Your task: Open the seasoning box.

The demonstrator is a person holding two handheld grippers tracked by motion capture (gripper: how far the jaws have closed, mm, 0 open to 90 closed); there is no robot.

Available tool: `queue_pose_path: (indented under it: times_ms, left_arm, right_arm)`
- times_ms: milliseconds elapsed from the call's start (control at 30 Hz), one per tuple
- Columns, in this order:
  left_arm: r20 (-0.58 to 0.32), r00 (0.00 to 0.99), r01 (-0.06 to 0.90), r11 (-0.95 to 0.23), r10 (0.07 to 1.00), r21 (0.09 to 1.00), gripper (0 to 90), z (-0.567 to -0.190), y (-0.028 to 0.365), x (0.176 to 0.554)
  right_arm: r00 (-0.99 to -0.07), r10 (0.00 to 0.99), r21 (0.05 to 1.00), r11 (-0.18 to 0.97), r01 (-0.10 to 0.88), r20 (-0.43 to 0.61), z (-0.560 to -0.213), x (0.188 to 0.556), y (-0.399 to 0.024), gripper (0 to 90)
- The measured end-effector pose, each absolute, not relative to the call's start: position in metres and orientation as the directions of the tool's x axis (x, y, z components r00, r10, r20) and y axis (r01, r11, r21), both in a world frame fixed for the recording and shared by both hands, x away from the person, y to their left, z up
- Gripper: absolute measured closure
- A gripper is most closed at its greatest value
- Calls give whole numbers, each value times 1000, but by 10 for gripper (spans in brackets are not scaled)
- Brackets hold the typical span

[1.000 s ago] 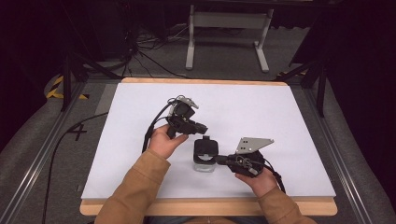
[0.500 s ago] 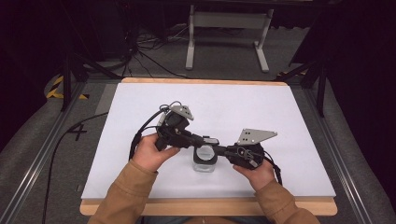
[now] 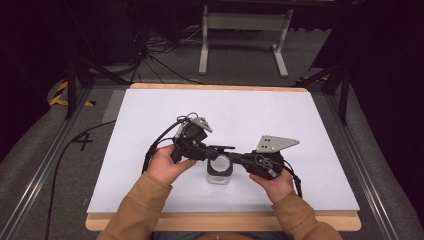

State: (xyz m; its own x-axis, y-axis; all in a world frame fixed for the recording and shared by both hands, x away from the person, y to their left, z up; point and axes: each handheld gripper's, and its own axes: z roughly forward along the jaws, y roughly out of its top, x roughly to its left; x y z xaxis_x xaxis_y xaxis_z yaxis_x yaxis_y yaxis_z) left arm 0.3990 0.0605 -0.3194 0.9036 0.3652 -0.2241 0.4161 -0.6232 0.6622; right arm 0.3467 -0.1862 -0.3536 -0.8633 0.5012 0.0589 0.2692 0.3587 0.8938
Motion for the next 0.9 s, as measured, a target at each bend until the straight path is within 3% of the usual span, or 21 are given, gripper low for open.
queue_pose_path:
  times_ms: [533, 900]
  left_arm:
    - [-269, 881, 450, -514, 390, 730, 816, -317, 63, 422]
    - [-296, 851, 488, -443, 435, 752, 798, -321, 68, 435]
  right_arm:
    - [-919, 385, 789, 535, 301, 89, -388, 330, -165, 899]
    - [-907, 408, 758, 556, 341, 108, -403, 333, -165, 899]
